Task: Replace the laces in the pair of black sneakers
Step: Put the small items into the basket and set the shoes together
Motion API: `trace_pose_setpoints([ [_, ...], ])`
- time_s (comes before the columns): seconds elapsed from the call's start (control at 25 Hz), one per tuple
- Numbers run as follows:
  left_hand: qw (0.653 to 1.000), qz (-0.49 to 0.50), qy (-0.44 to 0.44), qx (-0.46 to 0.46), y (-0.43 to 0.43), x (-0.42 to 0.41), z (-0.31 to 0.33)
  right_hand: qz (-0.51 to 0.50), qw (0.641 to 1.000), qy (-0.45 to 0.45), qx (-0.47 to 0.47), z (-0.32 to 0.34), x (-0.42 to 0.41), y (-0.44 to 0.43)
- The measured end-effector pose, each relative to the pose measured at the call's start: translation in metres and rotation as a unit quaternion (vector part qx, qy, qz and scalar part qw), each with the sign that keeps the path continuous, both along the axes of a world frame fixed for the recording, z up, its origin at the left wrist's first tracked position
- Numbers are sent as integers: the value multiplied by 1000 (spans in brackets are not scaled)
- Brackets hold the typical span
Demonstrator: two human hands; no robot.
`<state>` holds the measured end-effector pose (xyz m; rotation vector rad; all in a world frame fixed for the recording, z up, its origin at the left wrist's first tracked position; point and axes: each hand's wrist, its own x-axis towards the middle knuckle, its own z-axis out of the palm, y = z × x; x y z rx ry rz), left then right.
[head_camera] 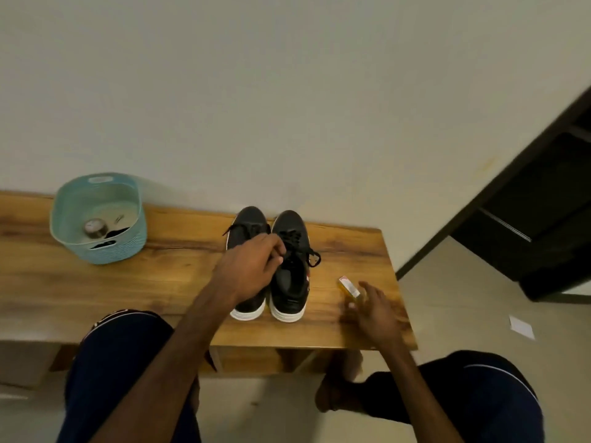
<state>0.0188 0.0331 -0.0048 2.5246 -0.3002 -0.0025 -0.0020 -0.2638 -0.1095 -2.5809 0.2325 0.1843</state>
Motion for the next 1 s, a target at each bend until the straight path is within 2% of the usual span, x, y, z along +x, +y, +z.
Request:
trace_pose_setpoints([
  [0.08,999,-30,22,24,-19,-6,-5,30,999,13,-24,-29,-21,-9],
  [0.36,992,-76,55,87,-53,-9,-20,-52,992,-100,-49,-46,-21,1],
  [0.48,990,-80,59,97,-54,-5,-25,-87,991,-91,-43,-42,-17,6],
  [0.56,990,-77,65,101,-51,-4,-27,-68,991,-72,-93,-40,-13,12],
  [0.64,990,-74,62,102,-47,-6,-27,-58,991,-65,-102,-41,-12,16],
  [0.72,992,-63,56,89,-43,-5,-25,-100,991,-79,-45,-39,-15,22],
  [0.84,996,-12,17,86,-22,1,-16,-187,966,-112,135,-26,-14,31],
  [0.92,992,64,-29,106,9,5,-10,-190,941,-144,239,-10,-13,44],
  [1.0,976,149,-57,150,51,6,-6,-141,931,-178,288,10,-11,63],
])
